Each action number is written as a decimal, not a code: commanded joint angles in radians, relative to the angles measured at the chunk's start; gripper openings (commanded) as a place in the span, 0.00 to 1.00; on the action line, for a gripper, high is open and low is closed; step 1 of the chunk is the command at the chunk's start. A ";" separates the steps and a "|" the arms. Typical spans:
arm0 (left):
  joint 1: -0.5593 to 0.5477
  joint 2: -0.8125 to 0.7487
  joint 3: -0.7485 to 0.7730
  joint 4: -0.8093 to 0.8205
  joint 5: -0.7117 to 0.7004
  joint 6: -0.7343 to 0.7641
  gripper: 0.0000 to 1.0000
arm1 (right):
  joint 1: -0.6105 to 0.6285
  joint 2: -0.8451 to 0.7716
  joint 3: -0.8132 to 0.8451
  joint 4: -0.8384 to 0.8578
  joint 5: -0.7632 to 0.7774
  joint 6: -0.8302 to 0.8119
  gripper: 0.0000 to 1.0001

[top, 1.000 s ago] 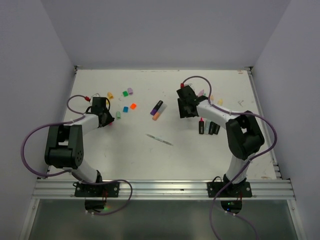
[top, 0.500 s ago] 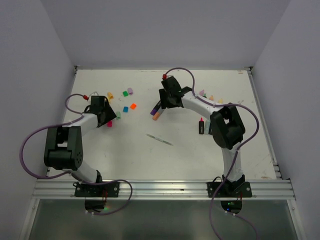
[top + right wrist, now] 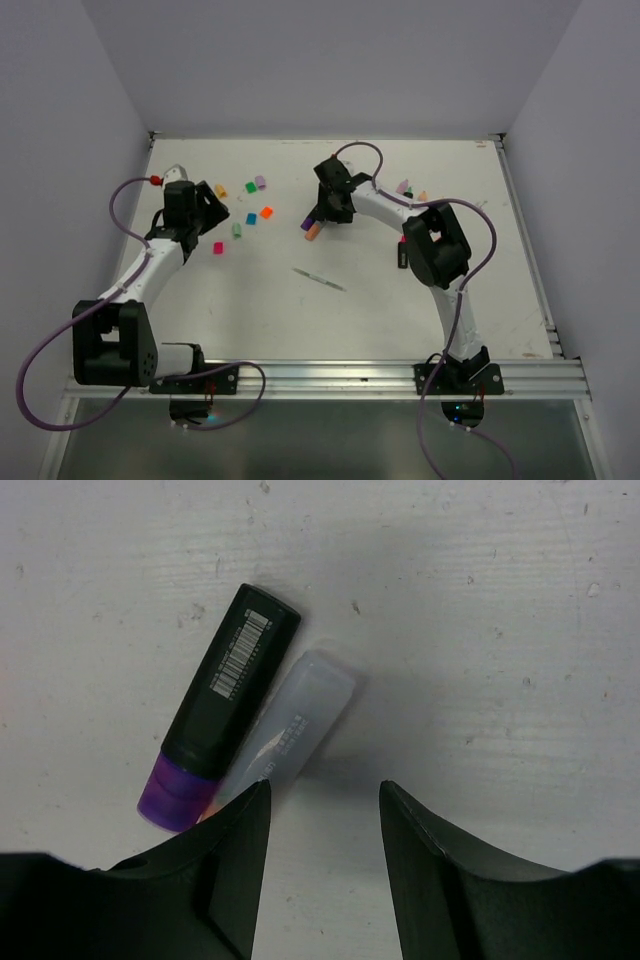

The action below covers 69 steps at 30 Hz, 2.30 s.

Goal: Open the pen caps

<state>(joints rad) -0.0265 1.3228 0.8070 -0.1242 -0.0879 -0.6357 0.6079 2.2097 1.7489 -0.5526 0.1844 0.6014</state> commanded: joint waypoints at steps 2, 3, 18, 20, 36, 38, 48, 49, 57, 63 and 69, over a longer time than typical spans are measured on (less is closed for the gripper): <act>-0.001 -0.037 0.017 0.026 0.060 -0.021 0.69 | 0.007 0.024 0.050 -0.024 0.032 0.100 0.51; -0.004 -0.040 0.014 0.029 0.062 -0.021 0.69 | 0.007 0.028 0.050 -0.018 0.033 0.103 0.51; -0.018 -0.036 -0.017 0.067 0.083 -0.015 0.69 | 0.012 0.099 0.116 -0.050 0.032 0.132 0.50; -0.018 -0.037 -0.022 0.067 0.083 -0.013 0.69 | 0.016 0.114 0.136 -0.059 0.035 0.132 0.50; -0.024 -0.048 -0.028 0.072 0.120 -0.010 0.69 | 0.036 0.090 -0.023 -0.053 0.133 0.120 0.05; -0.032 -0.050 -0.029 0.083 0.140 -0.009 0.68 | 0.036 0.087 -0.046 -0.055 0.150 0.110 0.00; -0.092 -0.041 -0.130 0.463 0.583 -0.005 0.62 | 0.007 -0.279 -0.431 0.292 0.073 0.103 0.00; -0.111 -0.030 -0.140 0.504 0.641 -0.010 0.60 | 0.003 -0.307 -0.451 0.308 0.023 0.104 0.00; -0.279 0.136 -0.157 0.816 0.790 -0.068 0.59 | -0.013 -0.490 -0.566 0.352 -0.063 0.116 0.00; -0.366 0.260 -0.160 0.994 0.815 -0.168 0.59 | -0.011 -0.599 -0.603 0.388 -0.074 0.133 0.00; -0.420 0.363 -0.135 1.134 0.823 -0.262 0.58 | -0.007 -0.634 -0.585 0.385 -0.106 0.159 0.00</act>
<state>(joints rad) -0.4267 1.6600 0.6559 0.8574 0.7078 -0.8345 0.5953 1.6215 1.1519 -0.2012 0.1028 0.7341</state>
